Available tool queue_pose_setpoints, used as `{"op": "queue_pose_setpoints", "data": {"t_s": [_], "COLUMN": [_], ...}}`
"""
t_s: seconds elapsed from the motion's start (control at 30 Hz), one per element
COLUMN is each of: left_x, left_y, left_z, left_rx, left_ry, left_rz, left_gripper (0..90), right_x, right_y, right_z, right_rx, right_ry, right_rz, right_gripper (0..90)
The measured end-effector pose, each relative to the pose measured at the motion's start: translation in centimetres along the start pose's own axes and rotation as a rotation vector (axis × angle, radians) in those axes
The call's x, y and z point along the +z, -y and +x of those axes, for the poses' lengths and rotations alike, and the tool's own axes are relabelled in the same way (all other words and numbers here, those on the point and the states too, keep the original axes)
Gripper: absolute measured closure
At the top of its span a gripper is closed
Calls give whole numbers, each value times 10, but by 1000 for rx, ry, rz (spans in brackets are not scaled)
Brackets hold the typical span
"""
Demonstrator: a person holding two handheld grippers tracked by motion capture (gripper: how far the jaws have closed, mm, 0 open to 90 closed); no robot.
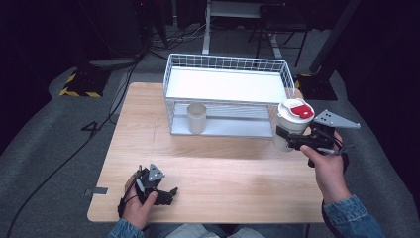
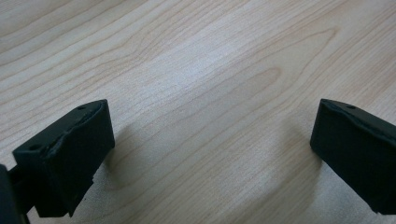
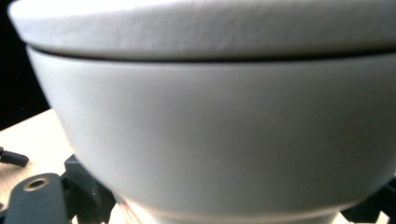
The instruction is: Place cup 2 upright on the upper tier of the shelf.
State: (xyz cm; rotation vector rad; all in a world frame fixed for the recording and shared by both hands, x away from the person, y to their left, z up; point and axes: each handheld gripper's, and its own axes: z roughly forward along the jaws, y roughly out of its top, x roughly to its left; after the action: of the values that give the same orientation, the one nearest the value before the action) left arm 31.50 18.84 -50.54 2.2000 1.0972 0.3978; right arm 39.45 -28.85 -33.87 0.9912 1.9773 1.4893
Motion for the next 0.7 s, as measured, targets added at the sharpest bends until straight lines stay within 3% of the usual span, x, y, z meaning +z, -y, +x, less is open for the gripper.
{"op": "queue_pose_setpoints", "data": {"t_s": [0.7], "left_x": [0], "left_y": [0], "left_z": [0], "left_rx": [0], "left_ry": [0], "left_rz": [0], "left_gripper": [2], "right_x": [31], "right_y": [-55], "right_z": [0], "right_rx": [-24], "right_ry": [-3], "right_rz": [-55], "right_gripper": [131]}}
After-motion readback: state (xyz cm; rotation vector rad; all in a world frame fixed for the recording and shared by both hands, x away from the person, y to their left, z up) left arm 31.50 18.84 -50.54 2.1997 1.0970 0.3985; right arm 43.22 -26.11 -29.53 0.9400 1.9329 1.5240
